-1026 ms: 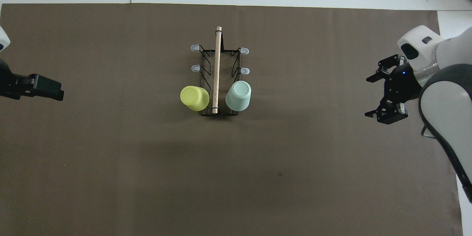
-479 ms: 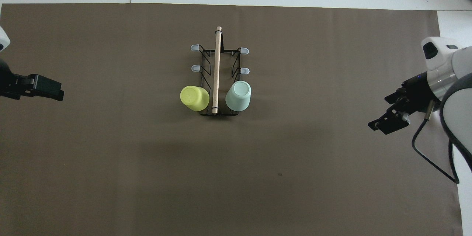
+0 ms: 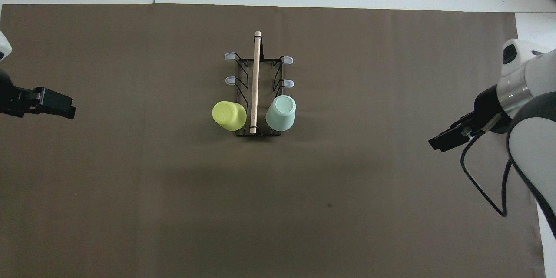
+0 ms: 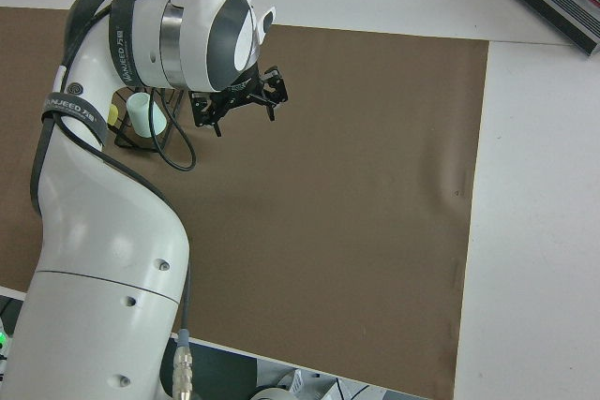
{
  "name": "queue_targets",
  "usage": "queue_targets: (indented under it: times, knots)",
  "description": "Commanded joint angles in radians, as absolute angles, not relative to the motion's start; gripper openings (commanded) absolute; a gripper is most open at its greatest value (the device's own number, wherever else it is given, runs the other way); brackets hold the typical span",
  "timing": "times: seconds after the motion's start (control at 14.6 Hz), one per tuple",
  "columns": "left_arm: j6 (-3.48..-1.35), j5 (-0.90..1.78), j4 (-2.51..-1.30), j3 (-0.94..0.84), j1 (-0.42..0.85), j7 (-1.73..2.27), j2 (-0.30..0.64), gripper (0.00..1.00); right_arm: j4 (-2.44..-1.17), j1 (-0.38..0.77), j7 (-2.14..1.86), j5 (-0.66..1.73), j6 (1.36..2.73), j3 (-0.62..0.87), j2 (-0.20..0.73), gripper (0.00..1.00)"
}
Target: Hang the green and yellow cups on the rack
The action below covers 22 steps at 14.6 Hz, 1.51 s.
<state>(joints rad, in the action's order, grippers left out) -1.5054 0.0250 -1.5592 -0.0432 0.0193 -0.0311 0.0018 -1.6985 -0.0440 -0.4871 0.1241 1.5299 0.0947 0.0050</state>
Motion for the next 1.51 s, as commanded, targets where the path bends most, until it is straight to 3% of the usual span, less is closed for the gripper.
queue_targets:
  times: [0.0, 0.62, 0.96, 1.44]
  knots:
    - [-1.513, 0.012, -1.594, -0.043, 0.02, -0.041, -0.028, 1.0, -1.697, -0.061, -0.468, 0.092, 1.531, 0.091, 0.003, 1.0]
    - [-1.513, 0.012, -1.594, -0.043, 0.02, -0.041, -0.028, 1.0, -1.629, -0.08, -0.203, 0.032, 1.582, 0.11, 0.029, 1.0]
    - [-1.513, 0.012, -1.594, -0.043, 0.02, -0.041, -0.028, 1.0, -1.537, -0.075, -0.08, 0.049, 1.453, 0.11, 0.063, 1.0]
    - [-1.513, 0.012, -1.594, -0.043, 0.02, -0.041, -0.028, 1.0, -1.534, -0.08, -0.084, 0.034, 1.46, 0.127, 0.058, 1.0]
